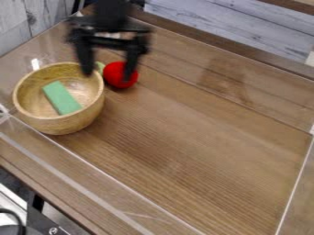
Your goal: Remove the green block from the brown bowl and put it on the table
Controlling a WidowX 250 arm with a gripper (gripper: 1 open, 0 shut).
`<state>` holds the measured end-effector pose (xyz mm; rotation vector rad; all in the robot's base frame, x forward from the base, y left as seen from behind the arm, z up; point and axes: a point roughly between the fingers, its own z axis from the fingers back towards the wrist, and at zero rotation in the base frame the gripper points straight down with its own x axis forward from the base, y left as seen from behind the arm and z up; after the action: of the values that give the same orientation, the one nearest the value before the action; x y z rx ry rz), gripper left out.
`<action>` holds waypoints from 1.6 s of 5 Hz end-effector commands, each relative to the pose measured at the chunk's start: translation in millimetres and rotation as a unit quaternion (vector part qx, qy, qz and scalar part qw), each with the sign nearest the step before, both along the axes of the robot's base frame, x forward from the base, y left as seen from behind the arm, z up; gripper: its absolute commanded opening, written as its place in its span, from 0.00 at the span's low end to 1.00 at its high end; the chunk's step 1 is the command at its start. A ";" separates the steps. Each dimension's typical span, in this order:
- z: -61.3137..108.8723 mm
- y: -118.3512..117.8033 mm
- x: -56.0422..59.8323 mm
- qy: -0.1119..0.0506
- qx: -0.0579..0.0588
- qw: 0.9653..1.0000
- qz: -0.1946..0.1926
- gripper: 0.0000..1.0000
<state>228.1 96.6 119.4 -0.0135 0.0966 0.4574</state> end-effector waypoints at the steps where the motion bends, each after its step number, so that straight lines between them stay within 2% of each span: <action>1: -8.5 36.9 -8.0 -0.033 0.004 0.997 0.072 1.00; 2: -31.3 66.9 -15.8 -0.035 0.003 0.989 0.140 1.00; 3: -44.6 75.4 -18.1 -0.042 0.002 0.969 0.245 1.00; 4: -55.9 75.3 -17.1 -0.047 0.002 0.946 0.322 1.00; 5: -63.5 78.5 -0.3 -0.053 0.004 0.924 0.378 1.00; 6: -65.7 83.3 17.2 -0.060 0.005 0.909 0.412 1.00; 7: -65.4 81.5 26.3 -0.066 0.009 0.903 0.425 1.00; 8: -63.1 79.7 33.9 -0.075 0.016 0.898 0.433 1.00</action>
<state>253.1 171.5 43.0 -0.0611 -0.0196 1.3532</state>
